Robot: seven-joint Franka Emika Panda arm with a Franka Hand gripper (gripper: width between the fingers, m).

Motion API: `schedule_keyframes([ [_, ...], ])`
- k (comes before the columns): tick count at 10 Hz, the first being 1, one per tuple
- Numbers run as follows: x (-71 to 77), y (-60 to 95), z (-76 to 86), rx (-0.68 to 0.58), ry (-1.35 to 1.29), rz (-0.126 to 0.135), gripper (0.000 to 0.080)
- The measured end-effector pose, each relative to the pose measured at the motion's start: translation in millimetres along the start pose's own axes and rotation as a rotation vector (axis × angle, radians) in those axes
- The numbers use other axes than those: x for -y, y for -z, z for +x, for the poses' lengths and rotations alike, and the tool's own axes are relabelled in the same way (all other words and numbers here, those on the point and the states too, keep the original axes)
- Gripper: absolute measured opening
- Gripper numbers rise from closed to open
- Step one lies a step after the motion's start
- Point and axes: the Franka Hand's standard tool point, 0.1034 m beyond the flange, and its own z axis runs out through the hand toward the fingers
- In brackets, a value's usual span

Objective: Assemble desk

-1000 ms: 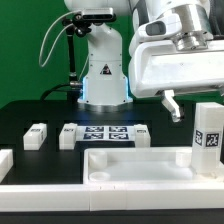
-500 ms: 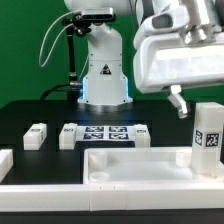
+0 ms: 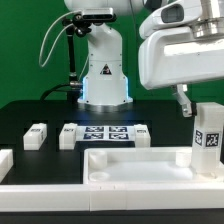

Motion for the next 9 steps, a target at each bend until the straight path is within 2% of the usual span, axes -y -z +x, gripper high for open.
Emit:
schedule_keyframes([
  [1,-1.8,-3.2,-11.1,0.099,-0.015,0.009,0.0649],
  [2,-2.1,-5.1,-11.9,0.133,-0.022,0.013,0.0649],
  [3,1.0,-7.5,-20.1,0.216,-0.044,0.023,0.0649],
  [5,6.7,-7.5,-16.4,0.237,-0.101,0.022,0.0649],
  [6,6.4,-7.9,-16.8,0.238,-0.102,0.022,0.0548],
  [7,6.7,-7.9,-16.8,0.238,-0.108,0.022,0.0548],
  [8,7.3,-8.0,-16.9,0.240,-0.206,0.012,0.0347],
  [9,1.9,-8.2,-17.4,0.240,-0.287,-0.004,0.0306],
])
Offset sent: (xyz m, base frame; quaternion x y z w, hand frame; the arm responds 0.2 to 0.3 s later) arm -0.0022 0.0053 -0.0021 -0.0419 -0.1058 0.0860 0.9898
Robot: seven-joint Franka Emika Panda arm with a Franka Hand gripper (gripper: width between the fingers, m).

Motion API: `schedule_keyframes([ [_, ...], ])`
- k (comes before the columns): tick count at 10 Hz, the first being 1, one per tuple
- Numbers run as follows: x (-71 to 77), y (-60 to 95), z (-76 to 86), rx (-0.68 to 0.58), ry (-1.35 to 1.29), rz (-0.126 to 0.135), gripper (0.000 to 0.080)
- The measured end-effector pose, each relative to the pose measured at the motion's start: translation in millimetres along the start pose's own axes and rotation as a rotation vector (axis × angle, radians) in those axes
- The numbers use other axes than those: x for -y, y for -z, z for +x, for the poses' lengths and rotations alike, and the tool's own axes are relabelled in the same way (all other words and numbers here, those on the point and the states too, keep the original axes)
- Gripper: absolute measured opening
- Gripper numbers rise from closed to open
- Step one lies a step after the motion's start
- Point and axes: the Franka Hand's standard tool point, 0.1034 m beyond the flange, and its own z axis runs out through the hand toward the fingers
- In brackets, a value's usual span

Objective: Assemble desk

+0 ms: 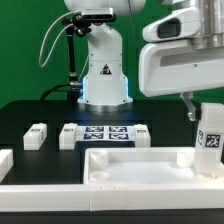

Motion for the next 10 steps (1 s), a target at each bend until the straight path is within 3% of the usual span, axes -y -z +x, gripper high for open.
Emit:
schedule_keyframes([
  [3,-0.2,-0.5,-0.5,0.001,-0.198,0.001,0.0299],
  [5,5.1,-3.7,-6.8,-0.005,-0.578,-0.002,0.0299],
  [6,8.6,-4.4,-6.7,-0.007,-0.744,0.006,0.0293],
  [8,12.3,-4.9,-3.1,-0.010,-1.049,0.059,0.0291],
  [10,12.5,-5.1,-3.1,-0.014,-1.029,0.061,0.0291],
])
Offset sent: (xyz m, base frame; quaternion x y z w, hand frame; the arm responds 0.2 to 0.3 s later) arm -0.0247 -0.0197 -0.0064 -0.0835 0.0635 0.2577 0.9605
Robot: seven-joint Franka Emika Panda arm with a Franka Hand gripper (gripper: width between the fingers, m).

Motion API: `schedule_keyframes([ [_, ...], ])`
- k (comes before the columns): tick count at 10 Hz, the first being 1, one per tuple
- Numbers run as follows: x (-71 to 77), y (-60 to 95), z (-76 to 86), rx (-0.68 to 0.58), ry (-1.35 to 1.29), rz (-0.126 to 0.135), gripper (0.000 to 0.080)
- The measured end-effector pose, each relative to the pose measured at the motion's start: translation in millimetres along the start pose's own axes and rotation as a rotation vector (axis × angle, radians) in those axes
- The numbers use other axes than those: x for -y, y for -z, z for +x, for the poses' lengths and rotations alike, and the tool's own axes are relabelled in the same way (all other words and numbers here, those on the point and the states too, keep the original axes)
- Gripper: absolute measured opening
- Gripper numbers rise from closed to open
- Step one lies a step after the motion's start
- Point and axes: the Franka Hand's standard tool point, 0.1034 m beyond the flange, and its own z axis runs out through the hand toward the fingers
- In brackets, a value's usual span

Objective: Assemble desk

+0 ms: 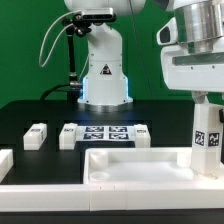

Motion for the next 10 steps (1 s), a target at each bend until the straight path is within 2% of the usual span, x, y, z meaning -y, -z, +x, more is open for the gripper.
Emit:
schedule_keyframes([
  [1,-0.3,-0.1,0.8,-0.001,0.090,-0.001,0.0391],
  [2,-1.1,0.8,5.9,-0.001,0.282,0.002,0.0391],
  [3,-3.0,2.3,16.2,-0.001,0.513,0.000,0.0572],
  [4,-2.8,2.1,18.7,0.016,0.757,-0.014,0.0632],
  [5,-1.6,1.3,14.2,0.018,0.848,-0.015,0.0632],
  [8,-3.1,0.8,17.2,0.019,1.095,-0.018,0.0649],
  [10,3.7,4.6,23.3,0.006,1.506,-0.071,0.0649],
])
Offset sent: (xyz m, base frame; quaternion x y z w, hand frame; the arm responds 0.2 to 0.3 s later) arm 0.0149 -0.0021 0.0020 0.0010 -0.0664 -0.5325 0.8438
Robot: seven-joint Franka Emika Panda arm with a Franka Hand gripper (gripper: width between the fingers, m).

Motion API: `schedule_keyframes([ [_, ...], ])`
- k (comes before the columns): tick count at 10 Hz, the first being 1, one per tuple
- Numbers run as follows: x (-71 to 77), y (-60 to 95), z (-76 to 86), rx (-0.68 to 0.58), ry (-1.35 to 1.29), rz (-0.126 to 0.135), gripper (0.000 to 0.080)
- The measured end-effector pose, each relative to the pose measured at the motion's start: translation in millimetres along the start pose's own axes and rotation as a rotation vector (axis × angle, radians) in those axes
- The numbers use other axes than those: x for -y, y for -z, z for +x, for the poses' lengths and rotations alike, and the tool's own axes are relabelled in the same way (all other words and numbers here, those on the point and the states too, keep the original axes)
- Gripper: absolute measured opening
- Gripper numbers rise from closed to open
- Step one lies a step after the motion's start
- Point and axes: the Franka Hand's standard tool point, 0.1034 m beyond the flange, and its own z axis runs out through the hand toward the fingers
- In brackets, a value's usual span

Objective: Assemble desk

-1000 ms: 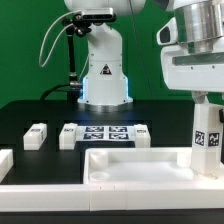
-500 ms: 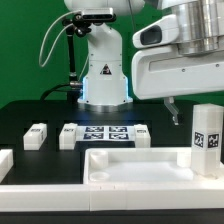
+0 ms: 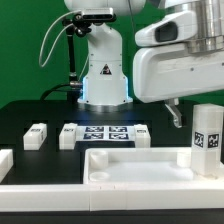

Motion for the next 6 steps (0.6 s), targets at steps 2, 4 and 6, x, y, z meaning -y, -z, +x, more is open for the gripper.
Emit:
schedule_keyframes([
  [2,1.0,-1.4,1.9,-0.001,-0.001,-0.001,0.0604],
  [4,0.9,-1.8,1.7,-0.001,-0.040,0.000,0.0427],
  [6,-0.2,-1.9,1.5,-0.001,-0.198,-0.001,0.0288],
])
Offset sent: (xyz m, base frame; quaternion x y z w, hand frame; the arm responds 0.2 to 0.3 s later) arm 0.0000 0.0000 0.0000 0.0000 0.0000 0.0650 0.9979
